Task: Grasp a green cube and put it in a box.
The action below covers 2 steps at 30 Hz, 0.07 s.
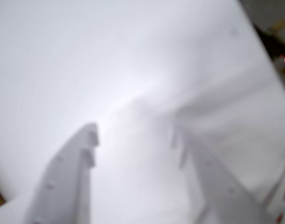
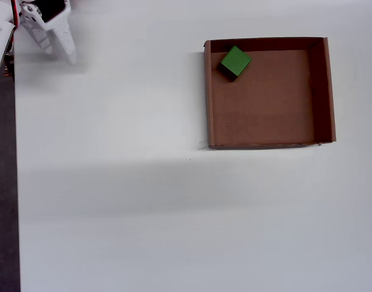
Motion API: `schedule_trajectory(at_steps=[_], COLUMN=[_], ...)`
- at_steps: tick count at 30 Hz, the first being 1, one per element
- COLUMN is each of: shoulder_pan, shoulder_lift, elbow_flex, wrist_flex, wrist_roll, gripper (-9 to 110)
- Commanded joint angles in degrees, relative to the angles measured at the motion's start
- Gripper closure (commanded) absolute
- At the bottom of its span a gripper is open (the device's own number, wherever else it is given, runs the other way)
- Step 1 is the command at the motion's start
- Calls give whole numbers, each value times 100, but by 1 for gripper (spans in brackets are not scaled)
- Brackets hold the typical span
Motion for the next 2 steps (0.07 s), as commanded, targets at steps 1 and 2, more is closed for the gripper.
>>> schedule_trajectory(at_steps=[1, 2], shoulder_pan=[-35, -35], shoulder_lift=[26, 26], elbow_flex=[9, 9], wrist_flex=[26, 26], wrist_roll=[9, 9], gripper=[80, 80])
